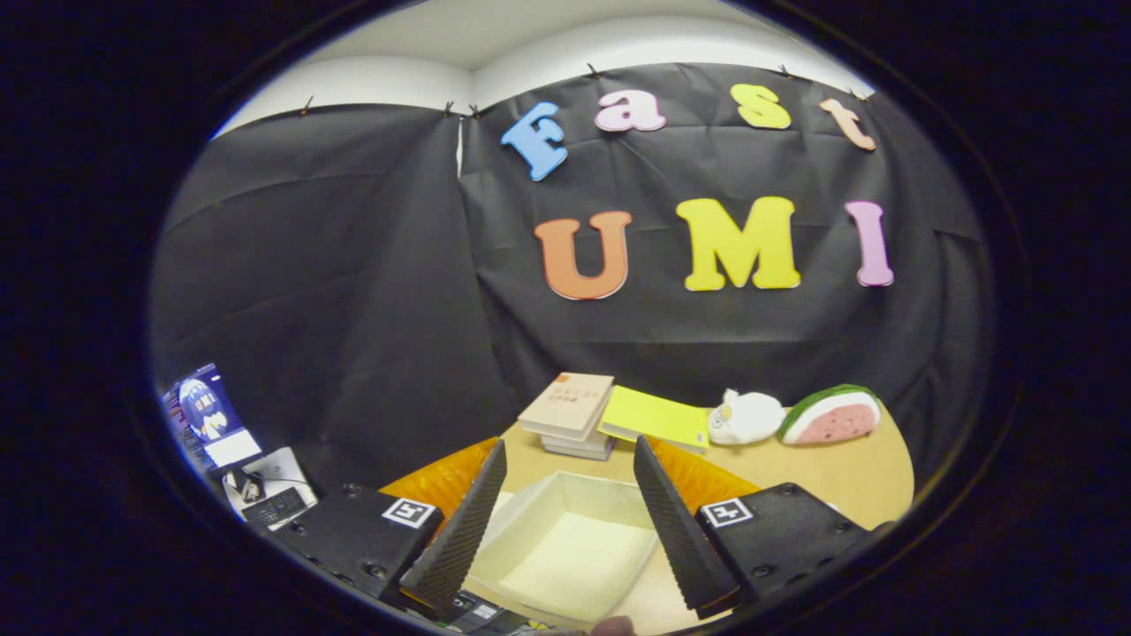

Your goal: Open the storage box then place both shoes into the box .Put the left shoe in first, then the right shoe, with the right side of both shoes facing outward in a uniform manner.

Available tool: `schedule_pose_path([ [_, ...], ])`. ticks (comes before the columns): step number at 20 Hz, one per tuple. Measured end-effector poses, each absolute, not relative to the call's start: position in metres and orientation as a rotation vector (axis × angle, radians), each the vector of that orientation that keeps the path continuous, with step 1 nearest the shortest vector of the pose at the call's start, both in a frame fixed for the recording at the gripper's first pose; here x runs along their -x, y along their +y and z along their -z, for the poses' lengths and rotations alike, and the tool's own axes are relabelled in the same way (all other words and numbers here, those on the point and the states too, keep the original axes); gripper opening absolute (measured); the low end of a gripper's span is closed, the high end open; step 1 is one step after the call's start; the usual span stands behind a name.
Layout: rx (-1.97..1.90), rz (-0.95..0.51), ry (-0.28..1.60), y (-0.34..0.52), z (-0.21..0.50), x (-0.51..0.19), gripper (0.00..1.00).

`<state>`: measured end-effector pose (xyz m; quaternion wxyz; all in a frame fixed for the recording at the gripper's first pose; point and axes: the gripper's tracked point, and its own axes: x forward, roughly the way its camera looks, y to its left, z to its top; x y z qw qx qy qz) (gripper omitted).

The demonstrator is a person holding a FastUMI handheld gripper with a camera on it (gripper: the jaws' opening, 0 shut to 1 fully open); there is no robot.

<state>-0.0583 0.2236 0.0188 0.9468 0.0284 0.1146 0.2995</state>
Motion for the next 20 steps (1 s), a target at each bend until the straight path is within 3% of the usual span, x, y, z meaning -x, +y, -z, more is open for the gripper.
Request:
schedule_pose_path([
  [6,-0.053,-0.347,0.295,0.099,0.025,0.034,0.94],
  [10,0.0,-0.251,0.374,0.049,0.081,0.016,0.95],
  [20,0.011,-0.282,0.71,0.041,0.249,-0.038,0.95],
])
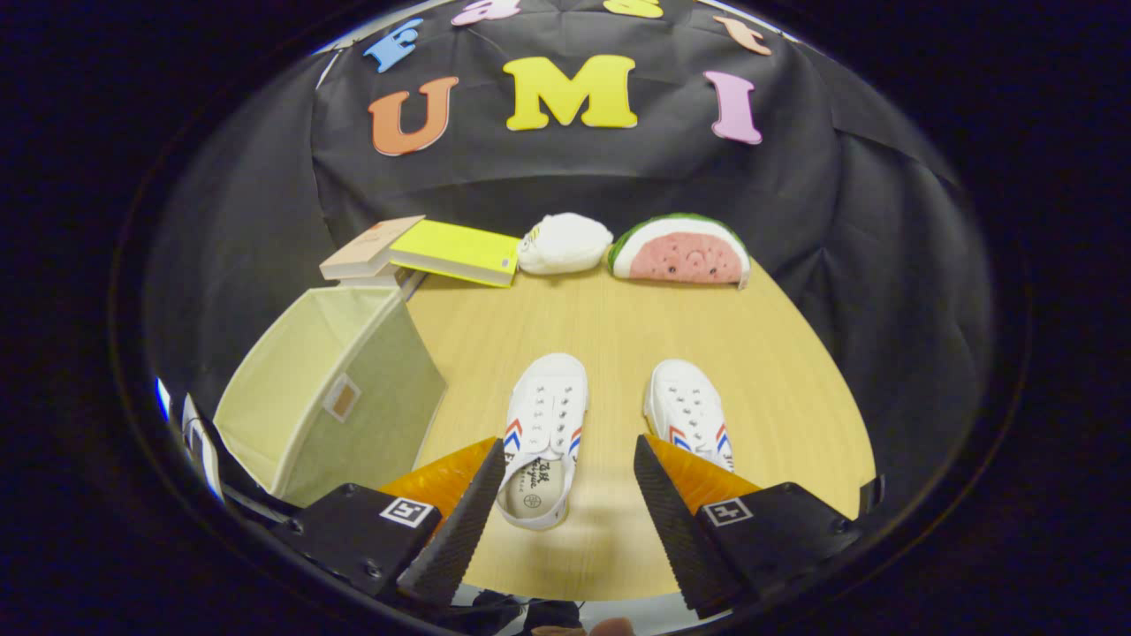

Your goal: Open the storage box then place both shoes into the box .Put the left shoe in first, then the right shoe, with the right side of both shoes facing outward in a uniform manner.

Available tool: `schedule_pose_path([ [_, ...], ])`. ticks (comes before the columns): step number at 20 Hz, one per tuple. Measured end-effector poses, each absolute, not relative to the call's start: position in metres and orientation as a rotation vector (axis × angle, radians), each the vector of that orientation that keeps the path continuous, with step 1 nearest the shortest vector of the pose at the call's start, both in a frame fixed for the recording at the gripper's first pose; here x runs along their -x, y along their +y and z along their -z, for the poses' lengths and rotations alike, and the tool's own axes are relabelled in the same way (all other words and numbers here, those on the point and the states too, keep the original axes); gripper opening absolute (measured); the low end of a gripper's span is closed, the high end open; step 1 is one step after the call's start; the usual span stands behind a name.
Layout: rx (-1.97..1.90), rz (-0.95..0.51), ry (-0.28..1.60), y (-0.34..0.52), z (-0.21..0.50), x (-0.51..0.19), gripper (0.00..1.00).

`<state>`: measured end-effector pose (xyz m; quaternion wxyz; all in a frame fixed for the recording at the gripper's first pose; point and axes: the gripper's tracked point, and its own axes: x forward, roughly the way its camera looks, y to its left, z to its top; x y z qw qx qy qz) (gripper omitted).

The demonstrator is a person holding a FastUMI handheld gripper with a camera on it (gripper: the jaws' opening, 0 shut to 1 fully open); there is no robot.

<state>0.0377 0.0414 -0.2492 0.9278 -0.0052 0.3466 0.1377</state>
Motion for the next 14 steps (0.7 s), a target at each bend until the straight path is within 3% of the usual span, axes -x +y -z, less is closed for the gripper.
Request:
schedule_pose_path([
  [6,-0.001,-0.311,0.853,0.042,0.308,-0.07,0.95],
  [14,-0.021,-0.345,1.055,0.051,0.332,-0.097,0.91],
])
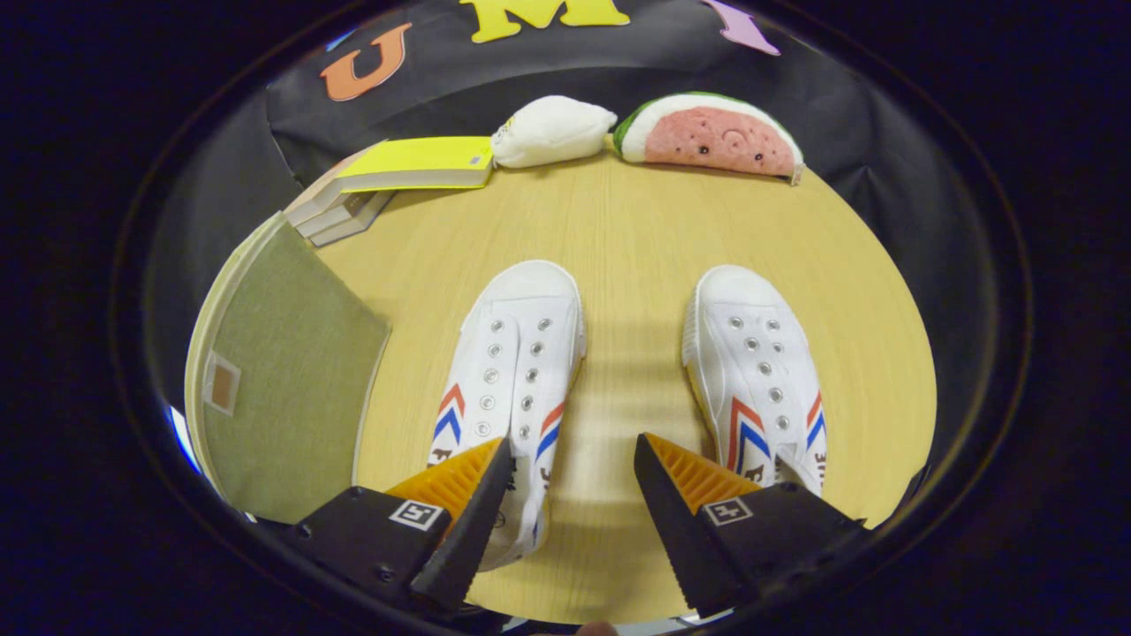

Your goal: Open the storage box then place both shoes into the box .Put the left shoe in first, then the right shoe, with the right side of both shoes facing outward in a uniform manner.

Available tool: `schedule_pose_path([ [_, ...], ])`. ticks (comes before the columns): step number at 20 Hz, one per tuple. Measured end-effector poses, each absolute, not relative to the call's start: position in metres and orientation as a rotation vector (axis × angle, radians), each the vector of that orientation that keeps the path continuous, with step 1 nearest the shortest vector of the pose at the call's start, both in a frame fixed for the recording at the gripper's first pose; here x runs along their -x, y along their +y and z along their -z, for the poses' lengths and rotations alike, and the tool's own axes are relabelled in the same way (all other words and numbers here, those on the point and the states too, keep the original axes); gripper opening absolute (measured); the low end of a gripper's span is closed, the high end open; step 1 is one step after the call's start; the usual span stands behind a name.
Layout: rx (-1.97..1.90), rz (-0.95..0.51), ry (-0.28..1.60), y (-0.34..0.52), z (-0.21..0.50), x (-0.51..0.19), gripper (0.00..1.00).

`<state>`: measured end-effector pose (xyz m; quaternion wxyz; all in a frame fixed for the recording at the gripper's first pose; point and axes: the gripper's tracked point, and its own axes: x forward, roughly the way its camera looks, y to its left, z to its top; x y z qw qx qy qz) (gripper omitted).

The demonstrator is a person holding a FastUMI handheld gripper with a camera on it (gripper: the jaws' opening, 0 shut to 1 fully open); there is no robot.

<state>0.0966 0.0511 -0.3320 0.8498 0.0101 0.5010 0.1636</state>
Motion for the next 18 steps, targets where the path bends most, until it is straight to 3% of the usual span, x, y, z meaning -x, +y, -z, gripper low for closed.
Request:
schedule_pose_path([
  [2,-0.031,-0.358,1.107,0.052,0.335,-0.1,0.87],
  [4,-0.057,-0.396,1.149,0.059,0.335,-0.1,0.76],
  [8,-0.1,-0.47,1.217,0.072,0.331,-0.097,0.36],
  [9,-0.106,-0.472,1.224,0.071,0.331,-0.098,0.19],
  [13,-0.184,-0.477,1.232,0.071,0.326,-0.092,0.07],
  [18,-0.294,-0.471,1.187,0.075,0.285,-0.075,0.06],
])
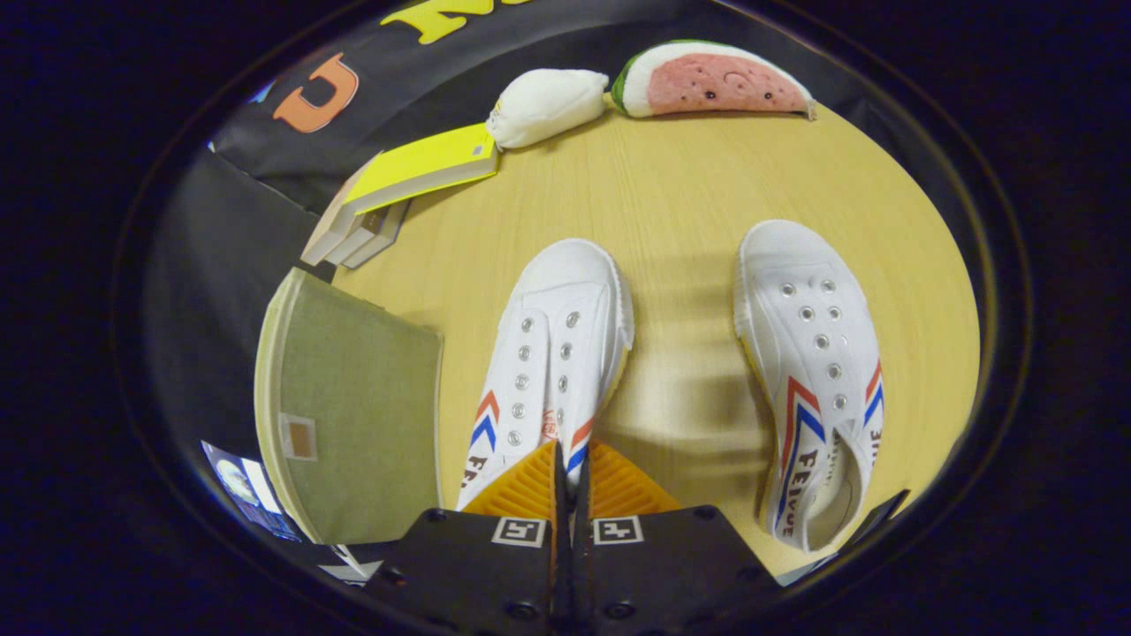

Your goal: Open the storage box then place both shoes into the box .Put the left shoe in first, then the right shoe, with the right side of both shoes facing outward in a uniform manner.

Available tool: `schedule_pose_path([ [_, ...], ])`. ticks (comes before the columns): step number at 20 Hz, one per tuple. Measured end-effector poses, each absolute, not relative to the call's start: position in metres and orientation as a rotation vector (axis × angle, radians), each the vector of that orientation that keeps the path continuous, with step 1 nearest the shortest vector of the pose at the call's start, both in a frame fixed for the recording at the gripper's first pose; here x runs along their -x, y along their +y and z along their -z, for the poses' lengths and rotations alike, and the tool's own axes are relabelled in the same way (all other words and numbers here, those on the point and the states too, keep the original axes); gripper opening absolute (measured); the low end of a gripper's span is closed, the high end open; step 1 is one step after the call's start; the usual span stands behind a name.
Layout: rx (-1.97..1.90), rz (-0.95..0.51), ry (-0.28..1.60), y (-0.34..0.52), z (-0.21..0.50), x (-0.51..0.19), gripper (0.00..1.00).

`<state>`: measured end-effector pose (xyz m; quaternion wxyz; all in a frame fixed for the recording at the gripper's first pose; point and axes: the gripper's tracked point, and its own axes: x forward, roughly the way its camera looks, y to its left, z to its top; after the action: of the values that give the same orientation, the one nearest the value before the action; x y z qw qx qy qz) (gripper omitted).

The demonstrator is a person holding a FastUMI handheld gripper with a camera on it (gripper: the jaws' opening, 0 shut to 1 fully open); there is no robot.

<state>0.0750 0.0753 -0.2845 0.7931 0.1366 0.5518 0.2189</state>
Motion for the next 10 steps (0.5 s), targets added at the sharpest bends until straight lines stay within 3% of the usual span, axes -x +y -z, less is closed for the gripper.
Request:
schedule_pose_path([
  [10,-0.344,-0.513,0.945,0.126,0.125,-0.016,0.06],
])
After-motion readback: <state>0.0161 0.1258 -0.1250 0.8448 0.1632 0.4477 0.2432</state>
